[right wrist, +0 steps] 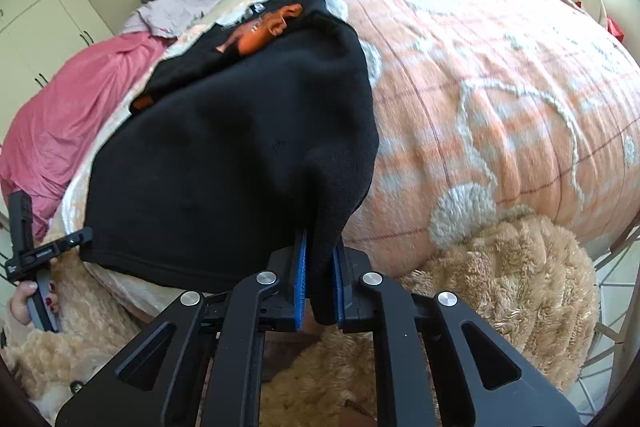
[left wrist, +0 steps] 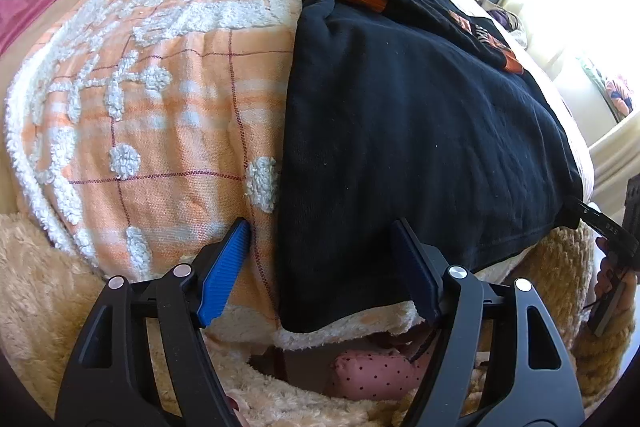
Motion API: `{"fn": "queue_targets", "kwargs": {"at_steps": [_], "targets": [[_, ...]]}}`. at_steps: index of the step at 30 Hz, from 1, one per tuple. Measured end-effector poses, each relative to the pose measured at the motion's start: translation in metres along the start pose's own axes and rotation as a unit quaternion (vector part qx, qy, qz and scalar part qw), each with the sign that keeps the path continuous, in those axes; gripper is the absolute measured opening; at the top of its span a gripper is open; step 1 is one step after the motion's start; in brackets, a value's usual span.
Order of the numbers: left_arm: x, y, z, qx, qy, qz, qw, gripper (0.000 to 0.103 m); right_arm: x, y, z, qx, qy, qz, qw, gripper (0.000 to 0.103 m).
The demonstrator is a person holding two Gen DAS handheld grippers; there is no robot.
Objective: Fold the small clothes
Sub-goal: 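Close the right tool on the hem while the left tool closes beside it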
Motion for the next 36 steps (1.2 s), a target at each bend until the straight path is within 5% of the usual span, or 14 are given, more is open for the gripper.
{"fn": "queue_targets", "kwargs": {"at_steps": [6, 18, 22, 29, 33, 36], "targets": [[-0.004, -0.002, -0.007, 0.009, -0.007, -0.017, 0.9998, 0.039, -0.011, -0.013, -0.02, 0.039, -0.03, -0.004, 0.999, 0.009], [0.004, 0.014, -0.015, 0.003, -0.003, -0.016, 0.9999, 0.037, -0.004, -0.01, -0.007, 0.025, -0.021, 0.006, 0.999, 0.009], [0.004, 0.014, -0.015, 0.004, -0.039, -0.004, 0.9992, 0.011, -0.002, -0.009, -0.014, 0.032, -0.03, 0.009, 0.999, 0.009], [-0.001, 0.017, -0.025, 0.007, -0.017, -0.018, 0.9997, 0.009, 0.004, -0.011, -0.023, 0.04, -0.045, 0.02, 0.998, 0.009], [-0.001, 0.022, -0.025, 0.002, 0.02, -0.036, 0.9991, 0.026, 0.002, -0.01, -0.021, 0.039, -0.041, 0.018, 0.998, 0.009], [0.003, 0.02, -0.019, -0.004, 0.017, -0.031, 0.9994, 0.028, 0.002, -0.01, -0.019, 0.038, -0.042, 0.022, 0.998, 0.009]]}}
Point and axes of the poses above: each gripper's, at about its wrist camera, not at the fingertips, and z roughly the way its jaws point, x to its right, y to its underside, the point moved 2 cm from there along z, roughly the way its jaws point, and after that the axes turned 6 degrees about z, right-handed, at the moved point
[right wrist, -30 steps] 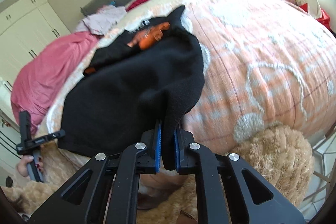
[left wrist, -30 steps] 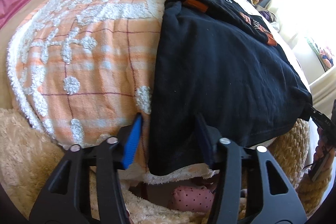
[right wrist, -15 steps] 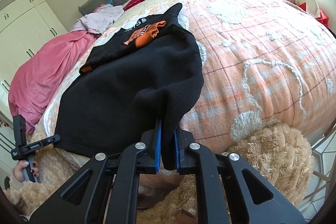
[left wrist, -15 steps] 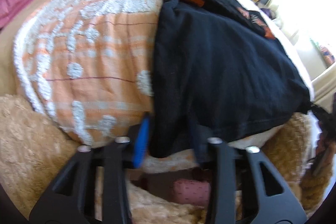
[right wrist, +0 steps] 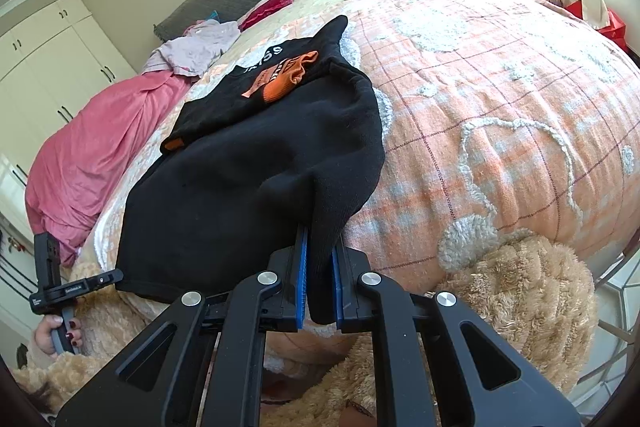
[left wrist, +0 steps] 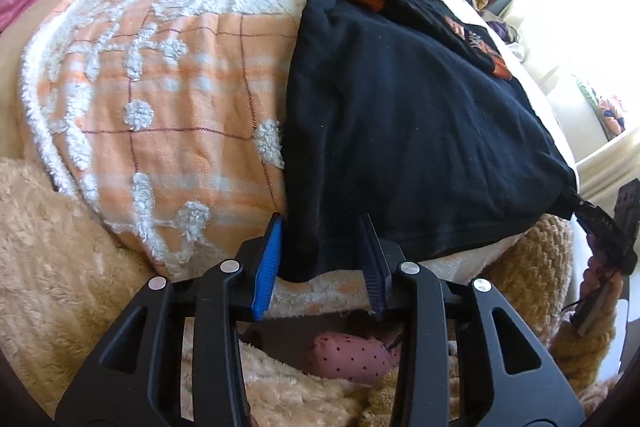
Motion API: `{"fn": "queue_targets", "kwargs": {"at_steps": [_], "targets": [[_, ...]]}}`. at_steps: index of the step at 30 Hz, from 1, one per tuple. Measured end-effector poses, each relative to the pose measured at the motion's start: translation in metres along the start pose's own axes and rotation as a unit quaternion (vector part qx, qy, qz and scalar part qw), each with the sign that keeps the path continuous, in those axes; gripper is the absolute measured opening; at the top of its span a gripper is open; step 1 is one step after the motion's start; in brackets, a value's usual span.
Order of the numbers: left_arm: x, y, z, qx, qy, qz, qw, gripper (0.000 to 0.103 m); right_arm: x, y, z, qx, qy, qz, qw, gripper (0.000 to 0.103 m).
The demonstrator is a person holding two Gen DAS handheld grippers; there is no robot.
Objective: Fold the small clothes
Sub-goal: 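Close the right tool on the hem while the left tool closes beside it, then lift the hem with both tools and fold it over toward the collar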
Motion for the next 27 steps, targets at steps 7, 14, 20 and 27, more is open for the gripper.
{"fn": "queue_targets", "kwargs": {"at_steps": [7, 14, 20, 27], "targets": [[-0.003, -0.007, -0.005, 0.017, 0.009, -0.01, 0.9998, 0.002, -0.001, -0.001, 0.0, 0.001, -0.001, -0.001, 1.0, 0.009], [0.01, -0.037, -0.039, 0.079, 0.033, 0.005, 0.9963, 0.002, -0.008, -0.017, -0.017, 0.022, -0.017, -0.006, 1.0, 0.009], [0.018, -0.072, -0.061, 0.124, 0.032, 0.019, 0.9915, 0.001, -0.016, -0.042, -0.039, 0.057, -0.027, -0.014, 0.998, 0.007], [0.021, -0.099, -0.075, 0.152, 0.034, 0.032, 0.9873, 0.001, -0.026, -0.07, -0.045, 0.075, -0.033, -0.017, 0.997, 0.006]]}}
Point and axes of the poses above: each gripper's, at about its wrist camera, not at the fingertips, and z roughly the way its jaws point, x to its right, y to its underside, the point moved 2 cm from there along z, roughly the way its jaws point, and after that the axes turned 6 degrees about z, right-handed, at the moved point
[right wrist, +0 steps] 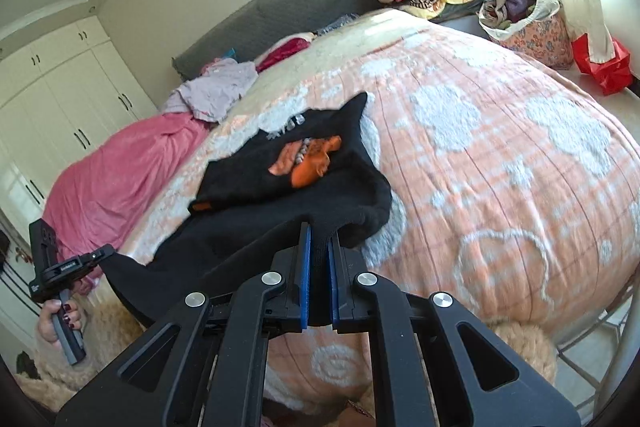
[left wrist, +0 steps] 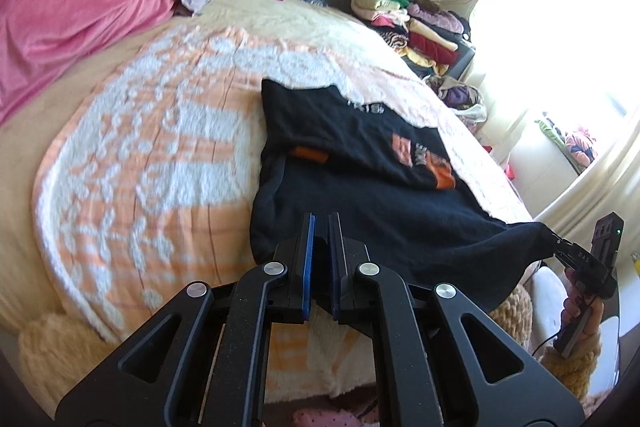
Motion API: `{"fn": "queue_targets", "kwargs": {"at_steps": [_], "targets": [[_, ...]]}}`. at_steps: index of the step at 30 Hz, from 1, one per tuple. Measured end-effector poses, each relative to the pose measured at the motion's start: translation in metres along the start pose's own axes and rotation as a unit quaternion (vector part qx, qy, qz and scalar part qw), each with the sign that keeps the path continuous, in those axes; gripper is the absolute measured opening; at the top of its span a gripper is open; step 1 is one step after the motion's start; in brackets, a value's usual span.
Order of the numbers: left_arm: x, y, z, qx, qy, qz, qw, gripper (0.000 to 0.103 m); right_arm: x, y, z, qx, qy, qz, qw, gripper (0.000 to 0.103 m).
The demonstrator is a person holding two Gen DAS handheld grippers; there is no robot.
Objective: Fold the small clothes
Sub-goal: 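Lift the hem with both tools and fold it over toward the collar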
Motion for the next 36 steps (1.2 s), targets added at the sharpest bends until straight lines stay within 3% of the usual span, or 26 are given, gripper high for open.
{"fn": "queue_targets", "kwargs": {"at_steps": [10, 16, 19, 22, 26, 28, 31, 36], "targets": [[-0.015, -0.044, 0.007, 0.039, -0.015, -0.011, 0.9991, 0.0, -0.017, -0.049, 0.016, 0.029, -0.006, -0.016, 0.999, 0.006], [-0.023, -0.052, 0.026, 0.015, -0.015, -0.012, 0.9997, 0.0, -0.012, -0.065, 0.042, 0.019, 0.007, -0.005, 1.0, 0.006], [-0.02, -0.035, 0.029, -0.013, -0.011, -0.003, 0.9999, 0.0, -0.006, -0.06, 0.046, 0.014, 0.008, 0.004, 1.0, 0.006], [-0.014, -0.006, 0.033, -0.048, -0.004, 0.006, 0.9988, 0.018, 0.001, -0.051, 0.045, 0.013, 0.014, 0.01, 1.0, 0.006], [-0.006, 0.034, 0.043, -0.099, 0.028, 0.004, 0.9947, 0.021, 0.012, -0.036, 0.042, 0.008, 0.023, 0.019, 1.0, 0.006], [-0.005, 0.052, 0.048, -0.119, 0.04, -0.002, 0.9921, 0.027, 0.015, -0.028, 0.038, 0.006, 0.028, 0.018, 0.999, 0.006], [-0.005, 0.072, 0.056, -0.139, 0.043, -0.016, 0.9892, 0.033, 0.018, -0.02, 0.033, 0.003, 0.03, 0.021, 0.999, 0.007], [-0.002, 0.093, 0.066, -0.16, 0.062, -0.044, 0.9841, 0.035, 0.021, -0.006, 0.029, -0.003, 0.038, 0.018, 0.999, 0.007]]}}
Point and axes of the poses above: each gripper's, at about its wrist camera, not at the fingertips, and z roughly the way its jaws point, x to its right, y to its underside, the point moved 2 cm from there along z, roughly the way its jaws point, and after that the axes turned 6 degrees about z, right-handed, at the moved point
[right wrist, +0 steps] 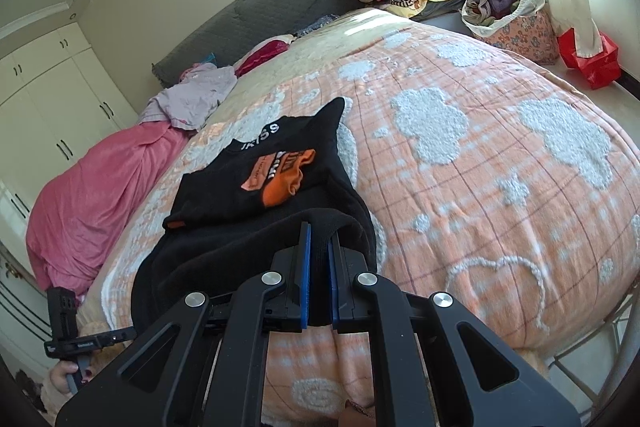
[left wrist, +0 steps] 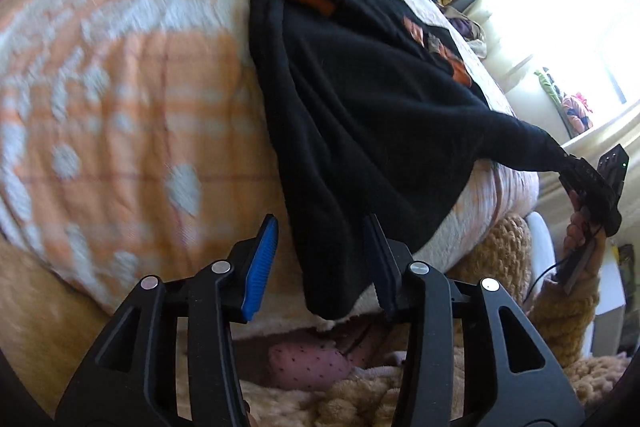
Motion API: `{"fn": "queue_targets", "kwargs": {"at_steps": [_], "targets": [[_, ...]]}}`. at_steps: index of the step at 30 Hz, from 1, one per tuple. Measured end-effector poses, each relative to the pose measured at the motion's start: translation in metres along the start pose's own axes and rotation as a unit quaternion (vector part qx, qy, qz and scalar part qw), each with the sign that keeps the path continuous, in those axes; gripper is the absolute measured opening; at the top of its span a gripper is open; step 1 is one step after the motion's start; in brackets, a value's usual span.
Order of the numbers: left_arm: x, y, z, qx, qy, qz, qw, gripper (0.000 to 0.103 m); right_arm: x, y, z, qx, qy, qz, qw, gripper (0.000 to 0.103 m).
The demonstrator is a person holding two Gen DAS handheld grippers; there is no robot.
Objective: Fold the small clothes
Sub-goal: 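Lift the hem with both tools and fold it over toward the collar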
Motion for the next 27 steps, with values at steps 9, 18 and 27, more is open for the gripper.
{"fn": "queue_targets", "kwargs": {"at_steps": [9, 18, 27], "targets": [[0.004, -0.005, 0.001, 0.025, 0.002, 0.002, 0.9997, 0.002, 0.001, 0.007, -0.002, -0.004, 0.001, -0.004, 1.0, 0.007], [0.006, -0.068, -0.065, 0.135, -0.007, 0.029, 0.9904, 0.001, -0.013, -0.023, 0.004, 0.009, -0.011, -0.019, 1.0, 0.007], [0.002, -0.143, -0.08, 0.183, -0.02, 0.038, 0.9821, 0.001, -0.046, -0.074, 0.022, 0.037, -0.016, -0.059, 0.997, 0.007]]}}
Point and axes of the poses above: each gripper's, at about its wrist camera, not at the fingertips, and z roughly the way its jaws point, x to its right, y to its underside, the point moved 2 cm from there along z, roughly the way its jaws point, and after that the axes turned 6 degrees about z, right-handed, at the moved point
